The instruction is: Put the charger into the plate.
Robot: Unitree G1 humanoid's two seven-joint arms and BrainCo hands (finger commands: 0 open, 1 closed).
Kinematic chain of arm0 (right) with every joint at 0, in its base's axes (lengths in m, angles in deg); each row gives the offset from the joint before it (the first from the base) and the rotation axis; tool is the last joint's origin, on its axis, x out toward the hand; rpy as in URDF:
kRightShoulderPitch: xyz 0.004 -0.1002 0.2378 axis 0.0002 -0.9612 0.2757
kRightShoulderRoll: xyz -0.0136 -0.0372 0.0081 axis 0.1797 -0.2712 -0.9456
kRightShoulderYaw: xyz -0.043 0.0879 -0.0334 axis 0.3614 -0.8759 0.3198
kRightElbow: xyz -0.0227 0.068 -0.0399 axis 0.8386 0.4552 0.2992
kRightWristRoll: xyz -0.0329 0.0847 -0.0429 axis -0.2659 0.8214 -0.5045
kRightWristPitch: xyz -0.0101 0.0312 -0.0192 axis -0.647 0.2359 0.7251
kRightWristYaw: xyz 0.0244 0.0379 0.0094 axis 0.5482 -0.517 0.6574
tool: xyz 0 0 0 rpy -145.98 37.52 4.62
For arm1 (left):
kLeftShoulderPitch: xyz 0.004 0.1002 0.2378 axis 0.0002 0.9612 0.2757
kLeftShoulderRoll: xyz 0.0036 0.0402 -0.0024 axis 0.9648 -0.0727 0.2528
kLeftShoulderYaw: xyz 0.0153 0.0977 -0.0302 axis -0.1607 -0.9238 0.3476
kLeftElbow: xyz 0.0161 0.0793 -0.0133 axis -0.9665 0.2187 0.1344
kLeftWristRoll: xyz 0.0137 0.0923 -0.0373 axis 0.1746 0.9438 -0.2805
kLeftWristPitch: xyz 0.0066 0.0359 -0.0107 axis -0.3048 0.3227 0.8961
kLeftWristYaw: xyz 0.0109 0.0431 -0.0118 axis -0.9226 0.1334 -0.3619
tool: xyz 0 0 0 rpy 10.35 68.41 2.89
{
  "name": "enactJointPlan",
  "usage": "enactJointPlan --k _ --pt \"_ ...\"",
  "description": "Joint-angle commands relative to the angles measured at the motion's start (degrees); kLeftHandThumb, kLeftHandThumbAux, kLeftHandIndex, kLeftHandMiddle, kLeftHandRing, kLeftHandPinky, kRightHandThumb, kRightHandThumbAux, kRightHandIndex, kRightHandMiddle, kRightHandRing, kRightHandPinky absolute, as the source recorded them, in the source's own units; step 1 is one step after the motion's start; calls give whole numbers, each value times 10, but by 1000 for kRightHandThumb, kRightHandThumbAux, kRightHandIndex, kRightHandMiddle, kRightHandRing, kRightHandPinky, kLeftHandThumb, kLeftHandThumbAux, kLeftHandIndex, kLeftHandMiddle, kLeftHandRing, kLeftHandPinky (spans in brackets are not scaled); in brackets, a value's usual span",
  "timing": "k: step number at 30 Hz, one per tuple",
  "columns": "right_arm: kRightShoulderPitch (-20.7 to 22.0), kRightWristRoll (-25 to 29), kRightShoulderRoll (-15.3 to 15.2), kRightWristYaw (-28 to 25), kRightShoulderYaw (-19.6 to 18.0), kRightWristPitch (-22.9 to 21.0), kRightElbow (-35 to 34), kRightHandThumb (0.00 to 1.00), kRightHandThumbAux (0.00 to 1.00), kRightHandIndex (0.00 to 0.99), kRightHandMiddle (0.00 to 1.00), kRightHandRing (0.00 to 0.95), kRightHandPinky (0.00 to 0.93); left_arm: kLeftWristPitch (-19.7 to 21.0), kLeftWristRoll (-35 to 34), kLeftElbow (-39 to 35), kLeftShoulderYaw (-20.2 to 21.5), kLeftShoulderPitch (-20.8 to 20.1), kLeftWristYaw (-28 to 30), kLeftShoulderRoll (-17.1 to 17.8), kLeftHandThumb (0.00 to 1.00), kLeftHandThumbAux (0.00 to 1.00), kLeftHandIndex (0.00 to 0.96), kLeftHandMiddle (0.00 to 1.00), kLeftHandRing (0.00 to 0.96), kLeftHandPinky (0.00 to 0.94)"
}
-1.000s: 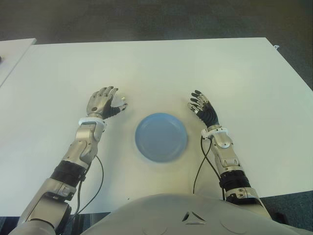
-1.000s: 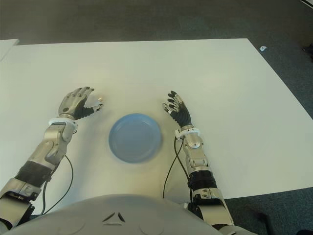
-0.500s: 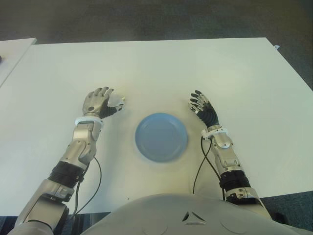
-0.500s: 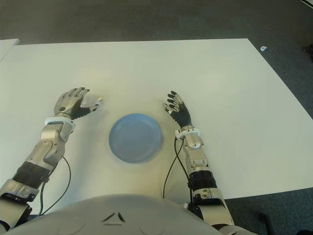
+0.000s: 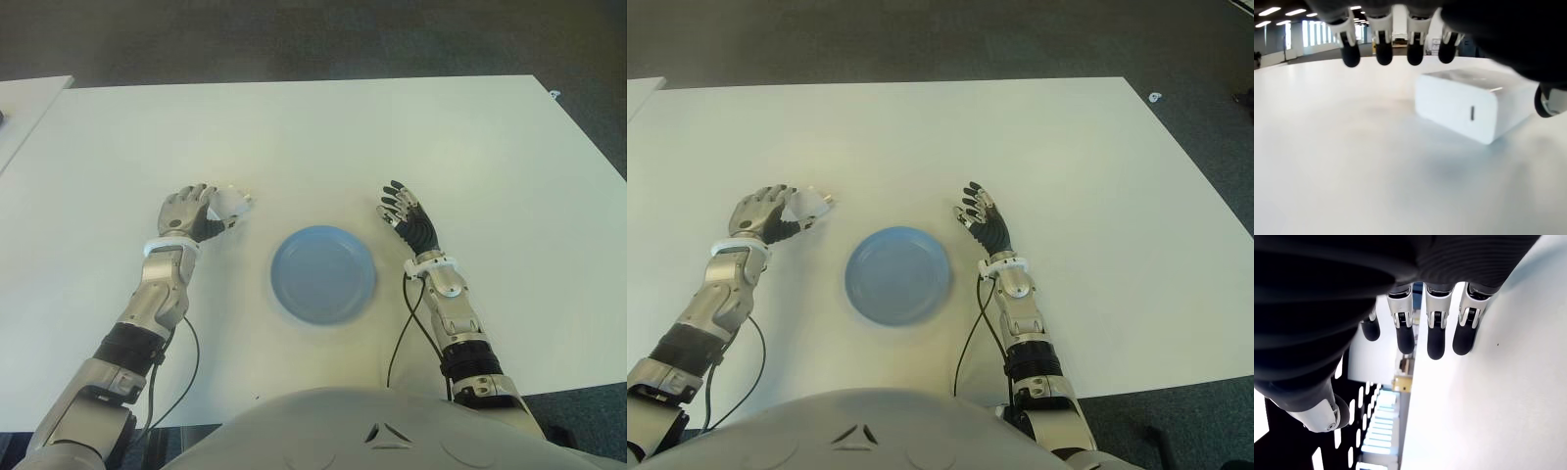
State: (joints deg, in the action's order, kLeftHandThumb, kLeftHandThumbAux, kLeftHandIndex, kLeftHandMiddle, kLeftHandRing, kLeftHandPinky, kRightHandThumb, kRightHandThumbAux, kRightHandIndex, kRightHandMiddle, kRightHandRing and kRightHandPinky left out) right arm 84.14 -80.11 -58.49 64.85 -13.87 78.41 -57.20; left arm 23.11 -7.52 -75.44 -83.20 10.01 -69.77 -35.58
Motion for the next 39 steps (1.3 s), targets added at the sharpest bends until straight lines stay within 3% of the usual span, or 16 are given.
enactJointPlan --k 1,39 --pt "-8 -2 -3 1 -2 -2 10 188 613 4 152 152 142 0 0 13 -6 2 4 2 157 229 0 0 0 0" --pt "-14 0 -5 -6 0 -5 -1 220 631 0 147 154 147 -18 -23 108 -28 -40 0 -14 114 243 0 0 0 0"
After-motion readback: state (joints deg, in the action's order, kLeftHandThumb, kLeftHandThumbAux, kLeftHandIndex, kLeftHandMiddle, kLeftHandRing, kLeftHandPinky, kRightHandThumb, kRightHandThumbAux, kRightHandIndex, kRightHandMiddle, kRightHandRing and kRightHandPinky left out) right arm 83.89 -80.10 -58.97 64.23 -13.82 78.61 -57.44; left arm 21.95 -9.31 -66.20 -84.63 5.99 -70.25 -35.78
